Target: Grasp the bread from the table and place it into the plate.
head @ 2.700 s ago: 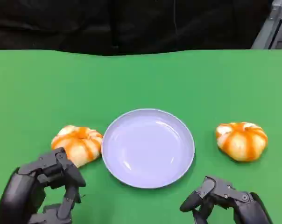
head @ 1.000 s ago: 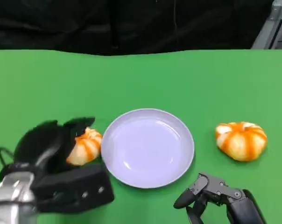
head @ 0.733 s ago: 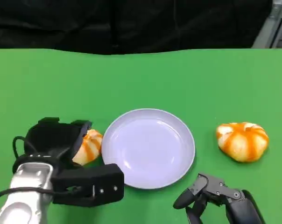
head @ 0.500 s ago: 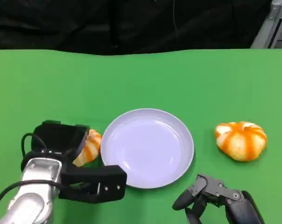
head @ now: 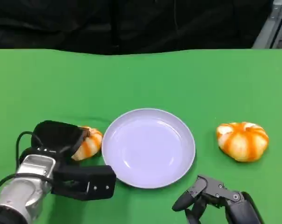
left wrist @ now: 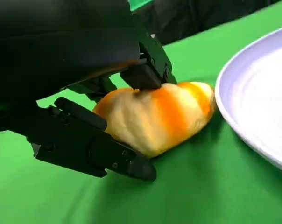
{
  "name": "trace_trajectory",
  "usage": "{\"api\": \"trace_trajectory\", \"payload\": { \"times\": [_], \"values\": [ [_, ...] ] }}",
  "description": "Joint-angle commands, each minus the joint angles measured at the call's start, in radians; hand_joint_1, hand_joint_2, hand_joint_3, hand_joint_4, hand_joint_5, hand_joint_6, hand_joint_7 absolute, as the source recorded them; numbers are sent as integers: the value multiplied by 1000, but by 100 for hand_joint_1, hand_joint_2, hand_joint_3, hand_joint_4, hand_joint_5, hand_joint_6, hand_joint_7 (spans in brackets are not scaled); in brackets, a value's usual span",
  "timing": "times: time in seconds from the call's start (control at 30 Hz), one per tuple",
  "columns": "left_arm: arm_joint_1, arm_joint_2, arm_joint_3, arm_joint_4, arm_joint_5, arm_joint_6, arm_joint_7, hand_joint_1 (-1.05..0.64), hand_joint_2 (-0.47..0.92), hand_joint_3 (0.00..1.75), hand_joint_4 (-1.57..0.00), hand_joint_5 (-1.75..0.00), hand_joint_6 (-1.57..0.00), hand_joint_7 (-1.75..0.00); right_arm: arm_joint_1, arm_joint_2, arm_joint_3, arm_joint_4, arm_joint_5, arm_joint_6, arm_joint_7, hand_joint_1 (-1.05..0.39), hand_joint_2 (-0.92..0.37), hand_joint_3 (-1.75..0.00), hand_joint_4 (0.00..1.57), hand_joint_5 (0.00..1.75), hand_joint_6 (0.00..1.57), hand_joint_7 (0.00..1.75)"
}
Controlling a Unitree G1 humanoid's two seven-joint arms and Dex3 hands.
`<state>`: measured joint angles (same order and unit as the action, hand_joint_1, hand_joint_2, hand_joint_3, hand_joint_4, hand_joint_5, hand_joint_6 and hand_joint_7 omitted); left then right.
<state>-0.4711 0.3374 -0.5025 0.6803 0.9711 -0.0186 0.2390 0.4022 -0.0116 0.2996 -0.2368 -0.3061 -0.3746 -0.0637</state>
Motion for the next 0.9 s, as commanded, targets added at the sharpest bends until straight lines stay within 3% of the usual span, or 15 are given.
{"api": "trace_trajectory", "payload": {
  "times": [0.03,0.1,0.13,0.17,0.3,0.33,0.43,0.47,0.53,0.57,0.63,0.7,0.83,0.9],
  "values": [
    [20,39,10,11,-40,-95,143,-28,90,3,-86,-170,-120,-27,10,-4,-1,-19,0,9,-4,-8,-42,-120,75,160,75,118],
    [12,45,12,-15,-28,-79,169,-28,90,3,-86,-173,-120,-28,9,-4,-1,-17,0,7,-4,-8,-42,-120,75,160,75,118],
    [5,49,16,-42,-14,-70,206,-31,91,3,-85,-174,-113,-42,7,-4,-1,-13,1,4,-6,-8,-42,-119,74,160,75,118],
    [1,52,19,-61,-5,-62,233,-29,89,2,-87,-174,-99,-79,6,-3,-1,-11,1,1,-7,-8,-42,-119,74,160,75,118],
    [0,51,19,-132,27,4,247,-28,89,6,-89,-175,-74,-134,6,-2,1,-12,-2,1,-9,-8,-41,-121,75,159,76,118],
    [2,51,20,-143,27,11,247,-28,90,8,-89,-175,-71,-140,7,-2,2,-14,-3,2,-9,-8,-41,-121,75,159,76,118],
    [7,51,13,-192,45,48,229,-28,92,10,-89,-175,-69,-145,6,-3,2,-12,-5,-1,-10,-8,-41,-121,75,159,76,118],
    [9,50,9,-219,60,71,216,-32,90,7,-88,-175,-77,-120,5,-4,1,-9,-5,-5,-11,-9,-41,-121,76,159,76,118],
    [18,48,2,-273,78,95,198,-33,89,6,-88,-175,-83,-103,7,-3,2,-8,-3,-8,-11,-9,-41,-121,76,160,76,118],
    [23,47,0,-294,80,96,193,-32,88,5,-88,-175,-77,-126,8,-2,3,-9,-2,-8,-12,-9,-41,-121,75,159,76,118],
    [33,45,-1,-328,66,76,187,-31,88,5,-87,-175,-73,-142,9,-2,5,-11,-7,-9,-14,-10,-41,-121,75,159,76,118],
    [40,44,5,-351,30,31,180,-26,86,5,-88,-175,-66,-168,9,-3,6,-13,-11,-7,-15,-11,-41,-121,75,159,76,118],
    [51,31,7,-385,-10,-33,172,-24,88,6,-89,-175,-66,-174,10,-3,6,-16,-12,-1,-15,-12,-41,-121,76,162,76,118],
    [57,20,9,-395,-27,-52,162,-25,87,6,-90,-175,-68,-169,11,-2,7,-16,-12,0,-16,-12,-41,-121,75,163,76,118]
  ]
}}
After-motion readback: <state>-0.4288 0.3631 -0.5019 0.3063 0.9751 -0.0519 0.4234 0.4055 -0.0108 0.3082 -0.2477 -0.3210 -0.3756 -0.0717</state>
